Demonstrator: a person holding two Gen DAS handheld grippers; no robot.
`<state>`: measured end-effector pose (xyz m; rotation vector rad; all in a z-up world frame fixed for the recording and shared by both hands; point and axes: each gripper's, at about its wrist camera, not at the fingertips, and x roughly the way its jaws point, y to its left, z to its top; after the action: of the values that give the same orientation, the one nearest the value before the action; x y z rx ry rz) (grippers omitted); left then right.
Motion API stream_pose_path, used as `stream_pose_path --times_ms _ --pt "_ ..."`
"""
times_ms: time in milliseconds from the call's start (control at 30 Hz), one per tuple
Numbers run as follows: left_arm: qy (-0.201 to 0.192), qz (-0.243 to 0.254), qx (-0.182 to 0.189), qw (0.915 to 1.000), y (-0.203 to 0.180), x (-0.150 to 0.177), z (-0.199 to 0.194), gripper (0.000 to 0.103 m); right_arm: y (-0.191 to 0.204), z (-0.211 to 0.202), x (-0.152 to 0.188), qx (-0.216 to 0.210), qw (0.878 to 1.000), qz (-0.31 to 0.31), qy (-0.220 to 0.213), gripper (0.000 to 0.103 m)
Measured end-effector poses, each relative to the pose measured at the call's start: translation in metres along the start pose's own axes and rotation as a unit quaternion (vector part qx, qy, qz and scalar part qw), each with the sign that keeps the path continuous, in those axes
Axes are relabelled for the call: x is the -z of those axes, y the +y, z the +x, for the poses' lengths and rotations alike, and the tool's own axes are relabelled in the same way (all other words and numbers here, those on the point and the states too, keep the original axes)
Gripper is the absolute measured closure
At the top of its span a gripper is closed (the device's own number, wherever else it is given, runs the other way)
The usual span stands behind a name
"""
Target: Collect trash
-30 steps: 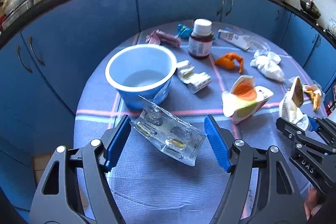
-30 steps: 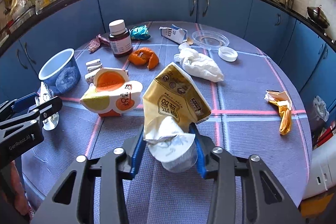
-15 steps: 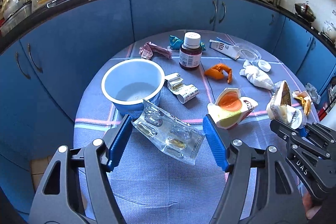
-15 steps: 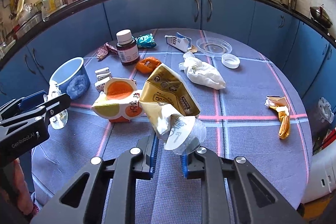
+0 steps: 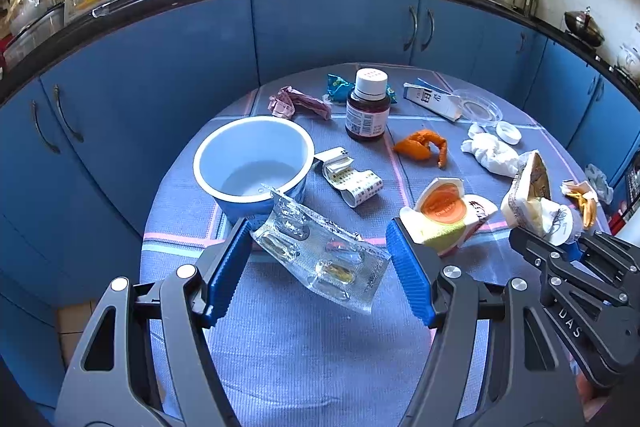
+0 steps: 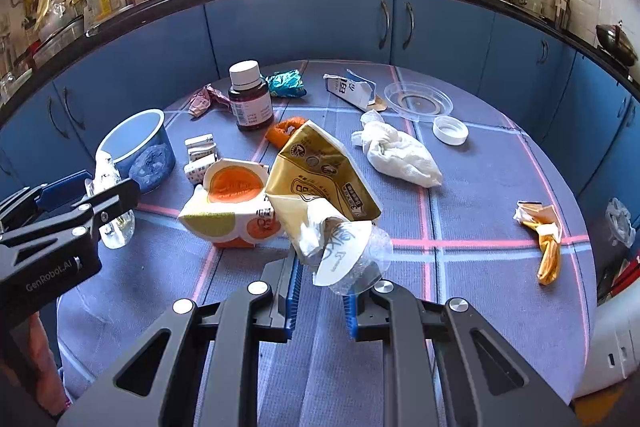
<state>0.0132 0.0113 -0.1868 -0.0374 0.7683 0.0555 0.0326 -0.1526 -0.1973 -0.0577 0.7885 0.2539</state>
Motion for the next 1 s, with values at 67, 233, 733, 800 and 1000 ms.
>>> stream_pose_path --times_ms 67,233,733,800,1000 --pt "0.002 -0.002 -0.001 1.0 0.0 0.0 0.005 0.034 0.0 0.004 0.0 0.0 1.0 0.002 0.003 0.085" --pt "0.015 -0.001 0.0 0.9999 -0.004 0.005 0.016 0.034 -0.004 0.017 0.005 0.007 1.0 0.007 0.016 0.085" --pt "0.038 -0.01 0.006 0.9992 -0.003 0.01 0.031 0.034 -0.014 0.024 0.007 -0.012 0.999 0.034 0.035 0.077" --pt "0.042 -0.014 0.006 0.999 -0.002 0.012 0.034 0.033 -0.011 0.024 0.006 -0.018 0.999 0.024 0.037 0.067" --pt "0.048 -0.014 0.004 0.9988 -0.002 0.015 0.038 0.028 0.0 0.03 0.006 0.011 0.999 0.003 0.053 0.026"
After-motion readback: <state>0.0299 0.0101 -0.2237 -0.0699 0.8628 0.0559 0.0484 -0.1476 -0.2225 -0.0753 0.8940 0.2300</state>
